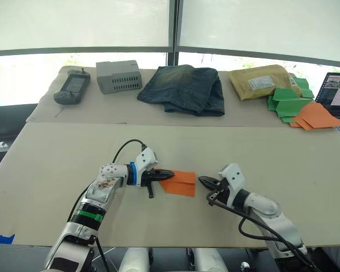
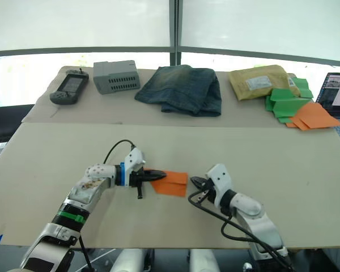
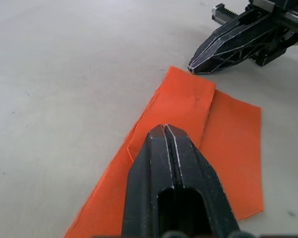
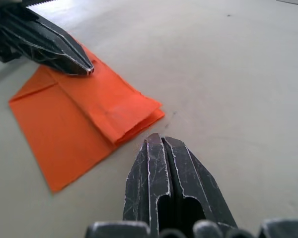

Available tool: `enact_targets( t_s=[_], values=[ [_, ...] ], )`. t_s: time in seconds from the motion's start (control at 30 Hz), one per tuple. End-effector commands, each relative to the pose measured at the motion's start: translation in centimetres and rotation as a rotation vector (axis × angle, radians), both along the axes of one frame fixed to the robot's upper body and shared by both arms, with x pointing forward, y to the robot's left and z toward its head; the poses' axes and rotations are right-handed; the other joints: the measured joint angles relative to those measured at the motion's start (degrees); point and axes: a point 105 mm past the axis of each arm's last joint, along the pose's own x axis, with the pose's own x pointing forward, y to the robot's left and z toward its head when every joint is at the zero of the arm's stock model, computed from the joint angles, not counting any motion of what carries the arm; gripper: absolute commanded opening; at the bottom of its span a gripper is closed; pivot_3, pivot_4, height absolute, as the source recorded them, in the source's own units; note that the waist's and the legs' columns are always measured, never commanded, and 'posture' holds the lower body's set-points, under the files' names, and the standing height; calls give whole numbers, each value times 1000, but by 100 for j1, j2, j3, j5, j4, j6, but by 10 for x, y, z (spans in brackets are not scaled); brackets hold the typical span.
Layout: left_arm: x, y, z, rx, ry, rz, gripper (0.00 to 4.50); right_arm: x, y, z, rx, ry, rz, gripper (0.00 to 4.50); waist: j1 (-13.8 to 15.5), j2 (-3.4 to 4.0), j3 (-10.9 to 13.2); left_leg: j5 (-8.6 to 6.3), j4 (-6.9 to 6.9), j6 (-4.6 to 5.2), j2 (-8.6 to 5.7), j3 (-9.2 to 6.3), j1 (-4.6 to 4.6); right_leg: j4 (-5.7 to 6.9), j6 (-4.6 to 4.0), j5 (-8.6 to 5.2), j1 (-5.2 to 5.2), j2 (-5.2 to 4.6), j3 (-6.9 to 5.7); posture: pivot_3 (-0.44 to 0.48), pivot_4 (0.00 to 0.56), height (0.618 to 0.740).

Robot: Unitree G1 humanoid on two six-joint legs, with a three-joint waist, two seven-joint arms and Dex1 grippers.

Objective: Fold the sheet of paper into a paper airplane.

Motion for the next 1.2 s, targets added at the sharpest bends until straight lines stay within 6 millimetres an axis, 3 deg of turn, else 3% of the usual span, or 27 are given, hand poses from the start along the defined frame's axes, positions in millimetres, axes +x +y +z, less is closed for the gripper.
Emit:
enact_targets(
  t_s=[0.03,0.1,0.23,0.43,0.7,0.83,0.93,1.2],
  values=[
    [-4,-6,-6,3,23,-16,0,7,27,43,51,-186,99,27,-13,0,0,0,0,1,0,1,0,1,0,0,-1,0,1,0,150,722],
    [-5,-5,-6,7,24,-16,0,13,37,52,50,-236,113,27,-32,0,0,2,2,3,-2,3,0,2,-1,3,-3,2,4,0,150,722],
    [-6,-1,-7,16,30,-4,0,14,55,50,60,-207,171,27,-20,0,0,2,2,4,-4,0,-5,0,24,16,-3,3,2,0,150,722],
    [-14,6,-10,40,55,-7,0,13,60,23,33,-85,158,27,-45,0,0,-8,2,19,-5,4,-12,-2,25,12,-7,-2,10,0,150,722],
    [-18,16,-12,66,74,-1,0,2,63,4,51,29,168,27,-65,0,0,-8,2,20,0,2,3,12,21,10,-6,4,12,0,150,722],
    [-19,18,-12,71,79,-2,0,8,55,-8,7,43,102,27,-77,0,-1,-8,2,20,0,3,6,14,19,9,-6,5,13,0,150,722],
    [-20,19,-12,73,83,-3,0,13,38,-17,-43,65,9,27,-70,0,-1,-8,2,20,0,4,10,15,19,9,-2,4,13,0,150,722],
    [-17,12,-14,61,82,-7,0,-2,0,-11,-55,57,-59,27,17,2,-4,-8,2,20,-4,4,38,-4,-4,-10,44,-5,13,0,150,722]
  ],
)
